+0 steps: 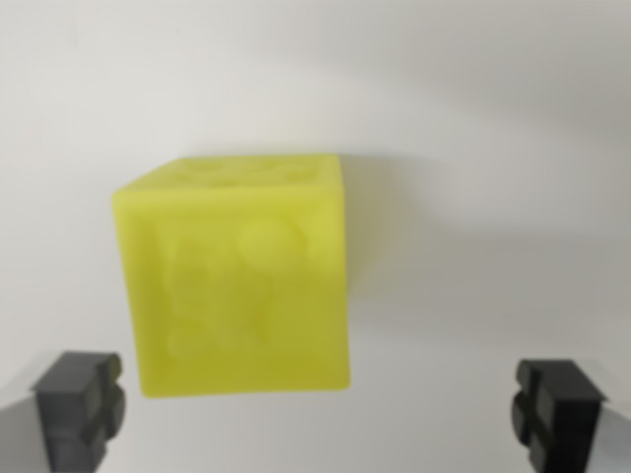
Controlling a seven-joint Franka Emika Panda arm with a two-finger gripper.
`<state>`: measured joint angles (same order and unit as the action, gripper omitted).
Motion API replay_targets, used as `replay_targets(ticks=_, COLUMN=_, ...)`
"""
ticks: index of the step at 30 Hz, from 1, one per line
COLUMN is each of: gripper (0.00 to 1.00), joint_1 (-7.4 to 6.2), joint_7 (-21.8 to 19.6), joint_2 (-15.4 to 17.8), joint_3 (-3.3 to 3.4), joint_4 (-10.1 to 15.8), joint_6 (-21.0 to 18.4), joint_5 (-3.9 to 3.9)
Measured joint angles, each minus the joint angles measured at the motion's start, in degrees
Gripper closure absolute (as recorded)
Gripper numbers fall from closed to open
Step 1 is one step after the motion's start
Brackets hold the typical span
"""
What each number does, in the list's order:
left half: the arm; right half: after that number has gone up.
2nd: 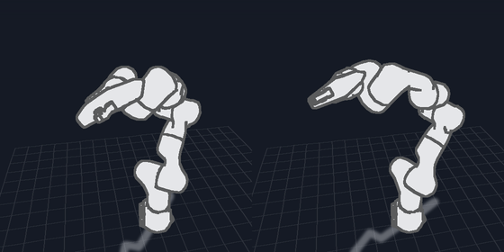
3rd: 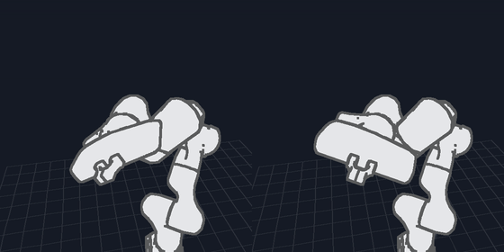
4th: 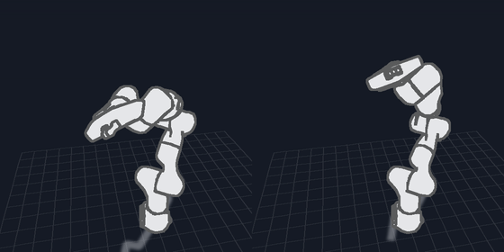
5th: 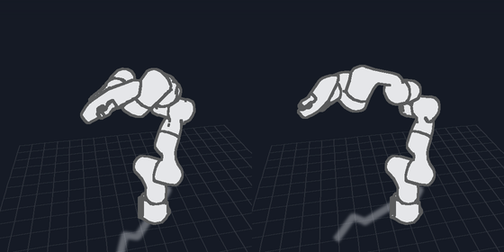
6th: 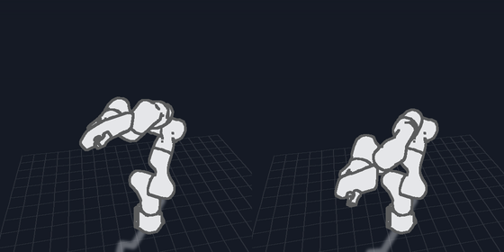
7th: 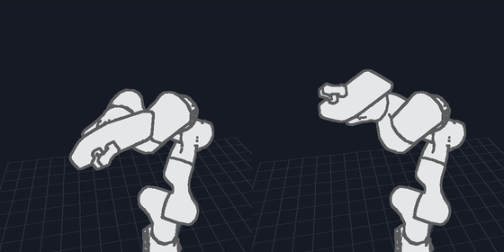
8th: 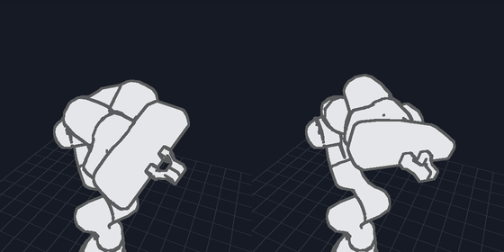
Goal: Pick yellow cube
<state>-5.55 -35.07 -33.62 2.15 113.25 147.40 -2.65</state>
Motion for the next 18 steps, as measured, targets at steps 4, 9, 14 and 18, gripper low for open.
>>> replay_targets(ticks=4, gripper=0.00, joint_1=-0.34, joint_7=0.5, joint_2=-1.4, joint_3=0.00, joint_4=-0.6, joint_6=0.7, joint_5=-0.04)
replay_targets(ticks=9, gripper=0.00, joint_1=-0.76, joint_7=1.1, joint_2=-3.2, joint_3=0.00, joint_4=-1.5, joint_6=1.5, joint_5=-0.10)
replay_targets(ticks=14, gripper=0.00, joint_1=-1.19, joint_7=1.6, joint_2=-5.0, joint_3=-0.01, joint_4=-2.4, joint_6=2.2, joint_5=-0.16)
replay_targets(ticks=18, gripper=0.00, joint_1=-1.52, joint_7=2.1, joint_2=-6.5, joint_3=-0.01, joint_4=-3.3, joint_6=2.8, joint_5=-0.20)
